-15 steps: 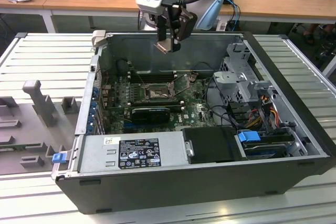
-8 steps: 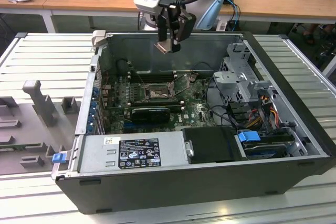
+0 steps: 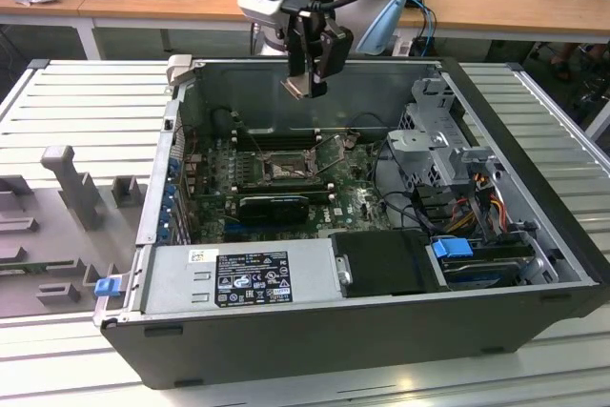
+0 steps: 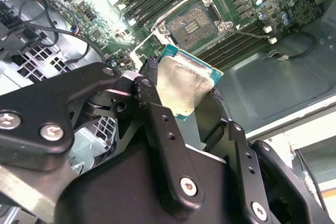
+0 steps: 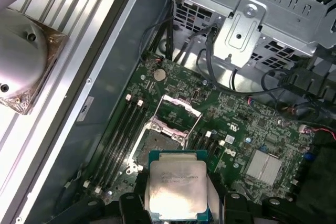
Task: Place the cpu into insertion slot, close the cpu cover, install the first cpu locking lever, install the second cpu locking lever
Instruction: 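Place the cpu into insertion slot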
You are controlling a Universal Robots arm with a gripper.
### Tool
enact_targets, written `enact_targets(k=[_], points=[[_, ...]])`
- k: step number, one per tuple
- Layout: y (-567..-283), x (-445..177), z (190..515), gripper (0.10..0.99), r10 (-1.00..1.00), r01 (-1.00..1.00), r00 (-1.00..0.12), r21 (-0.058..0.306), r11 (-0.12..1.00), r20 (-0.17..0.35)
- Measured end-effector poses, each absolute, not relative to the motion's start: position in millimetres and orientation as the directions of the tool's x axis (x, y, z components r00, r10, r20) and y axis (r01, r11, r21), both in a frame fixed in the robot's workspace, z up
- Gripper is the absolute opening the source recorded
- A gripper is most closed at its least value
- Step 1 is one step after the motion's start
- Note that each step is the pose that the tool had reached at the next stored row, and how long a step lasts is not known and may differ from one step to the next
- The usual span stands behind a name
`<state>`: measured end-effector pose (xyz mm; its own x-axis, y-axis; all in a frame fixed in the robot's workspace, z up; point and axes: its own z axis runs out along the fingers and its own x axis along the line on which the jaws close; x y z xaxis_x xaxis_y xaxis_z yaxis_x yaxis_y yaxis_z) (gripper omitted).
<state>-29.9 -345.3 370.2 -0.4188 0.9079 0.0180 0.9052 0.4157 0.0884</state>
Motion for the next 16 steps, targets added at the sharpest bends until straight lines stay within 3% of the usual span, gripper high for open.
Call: enact_targets(k=[16], points=[[-345.3,-30.0,369.7,0.525,0.929,0.926,-0.369,0.088,0.366,0.018]])
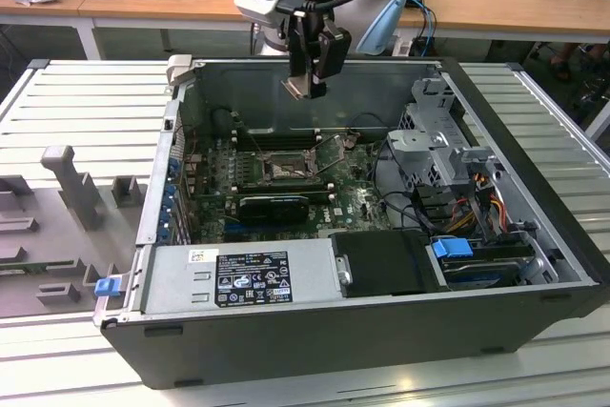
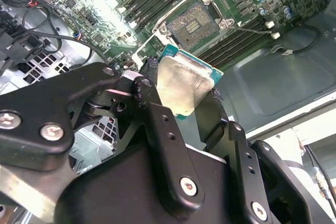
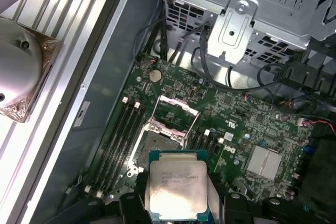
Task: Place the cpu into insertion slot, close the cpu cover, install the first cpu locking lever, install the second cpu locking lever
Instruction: 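Place the cpu into insertion slot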
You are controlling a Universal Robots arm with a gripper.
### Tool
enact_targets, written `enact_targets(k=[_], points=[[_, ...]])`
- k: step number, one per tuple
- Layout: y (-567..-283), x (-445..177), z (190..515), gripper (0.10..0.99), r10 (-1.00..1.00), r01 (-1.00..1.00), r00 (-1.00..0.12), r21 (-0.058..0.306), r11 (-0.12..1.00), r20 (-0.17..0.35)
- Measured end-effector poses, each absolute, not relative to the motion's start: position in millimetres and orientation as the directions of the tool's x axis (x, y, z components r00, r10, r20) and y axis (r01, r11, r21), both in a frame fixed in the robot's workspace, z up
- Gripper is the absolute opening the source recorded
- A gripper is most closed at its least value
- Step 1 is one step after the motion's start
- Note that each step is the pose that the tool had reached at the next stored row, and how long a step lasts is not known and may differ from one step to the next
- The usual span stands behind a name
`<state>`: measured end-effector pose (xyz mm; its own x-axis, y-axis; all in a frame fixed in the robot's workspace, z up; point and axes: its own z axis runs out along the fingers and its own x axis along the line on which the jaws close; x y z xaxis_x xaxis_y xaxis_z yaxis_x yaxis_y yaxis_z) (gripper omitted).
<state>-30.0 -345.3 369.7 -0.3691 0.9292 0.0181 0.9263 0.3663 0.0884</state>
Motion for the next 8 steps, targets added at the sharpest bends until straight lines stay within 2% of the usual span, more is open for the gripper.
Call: enact_targets(k=[8], points=[[-345.3,-29.9,366.6,0.525,0.933,0.930,-0.360,0.088,0.357,0.018]])
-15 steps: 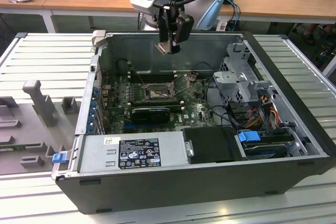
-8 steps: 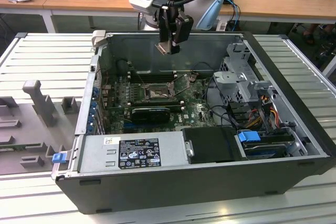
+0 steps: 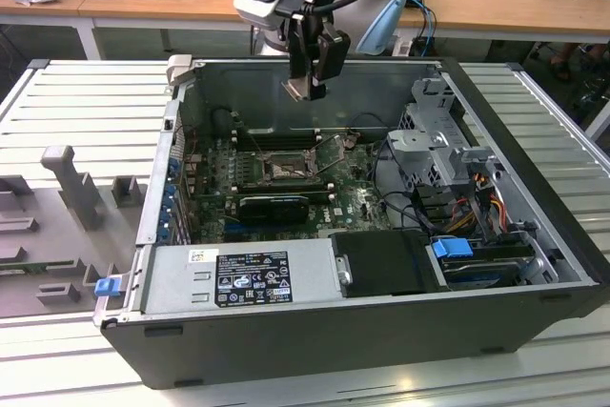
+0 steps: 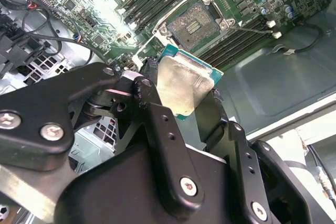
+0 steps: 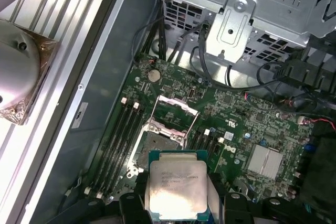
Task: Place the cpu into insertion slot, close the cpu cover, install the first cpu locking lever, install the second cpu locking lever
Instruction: 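Place the cpu into insertion slot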
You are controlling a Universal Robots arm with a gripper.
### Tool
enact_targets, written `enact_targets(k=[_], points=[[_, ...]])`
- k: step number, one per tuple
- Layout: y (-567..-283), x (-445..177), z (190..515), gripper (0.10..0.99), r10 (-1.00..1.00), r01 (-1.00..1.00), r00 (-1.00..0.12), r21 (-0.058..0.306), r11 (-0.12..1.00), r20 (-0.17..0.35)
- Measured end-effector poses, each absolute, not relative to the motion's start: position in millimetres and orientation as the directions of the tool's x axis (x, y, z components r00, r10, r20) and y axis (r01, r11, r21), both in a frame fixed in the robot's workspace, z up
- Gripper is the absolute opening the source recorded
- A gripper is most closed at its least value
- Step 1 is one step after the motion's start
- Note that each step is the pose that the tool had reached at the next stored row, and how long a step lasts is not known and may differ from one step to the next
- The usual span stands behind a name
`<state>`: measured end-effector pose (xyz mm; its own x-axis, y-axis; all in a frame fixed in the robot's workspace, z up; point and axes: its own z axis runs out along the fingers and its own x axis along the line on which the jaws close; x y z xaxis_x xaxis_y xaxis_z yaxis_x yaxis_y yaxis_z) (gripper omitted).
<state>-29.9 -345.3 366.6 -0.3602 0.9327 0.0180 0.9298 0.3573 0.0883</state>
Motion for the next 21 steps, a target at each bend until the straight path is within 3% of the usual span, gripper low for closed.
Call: enact_targets(k=[21], points=[[-345.3,-30.0,360.2,0.525,0.935,0.932,-0.355,0.088,0.352,0.018]])
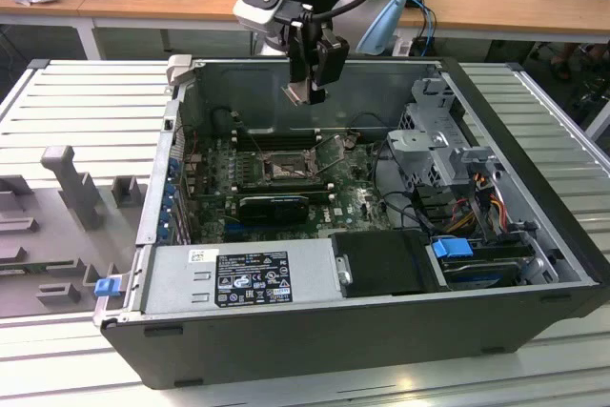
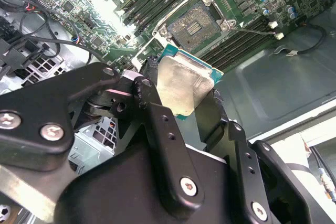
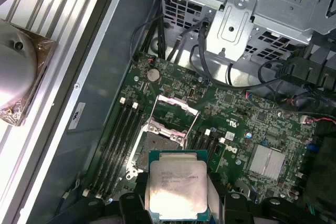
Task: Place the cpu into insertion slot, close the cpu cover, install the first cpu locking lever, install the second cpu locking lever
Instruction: 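Place the cpu into insertion slot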
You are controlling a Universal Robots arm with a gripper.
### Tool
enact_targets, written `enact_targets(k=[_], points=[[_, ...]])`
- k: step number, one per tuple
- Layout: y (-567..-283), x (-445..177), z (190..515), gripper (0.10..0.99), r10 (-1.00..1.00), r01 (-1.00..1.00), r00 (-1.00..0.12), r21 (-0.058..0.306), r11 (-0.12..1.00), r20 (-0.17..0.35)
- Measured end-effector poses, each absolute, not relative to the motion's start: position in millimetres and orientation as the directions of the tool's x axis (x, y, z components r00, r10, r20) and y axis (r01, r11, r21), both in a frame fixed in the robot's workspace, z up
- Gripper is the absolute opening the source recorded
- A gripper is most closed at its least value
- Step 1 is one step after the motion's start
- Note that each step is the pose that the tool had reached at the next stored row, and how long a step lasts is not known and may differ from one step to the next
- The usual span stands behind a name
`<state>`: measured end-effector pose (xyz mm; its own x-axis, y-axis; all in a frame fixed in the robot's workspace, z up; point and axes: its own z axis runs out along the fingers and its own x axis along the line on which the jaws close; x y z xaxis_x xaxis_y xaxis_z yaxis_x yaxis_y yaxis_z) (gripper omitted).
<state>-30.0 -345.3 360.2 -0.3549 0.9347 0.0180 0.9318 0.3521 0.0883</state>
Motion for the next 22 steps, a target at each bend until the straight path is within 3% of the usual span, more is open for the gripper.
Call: enact_targets(k=[22], points=[[-345.3,-29.9,353.4,0.525,0.938,0.935,-0.346,0.088,0.343,0.018]])
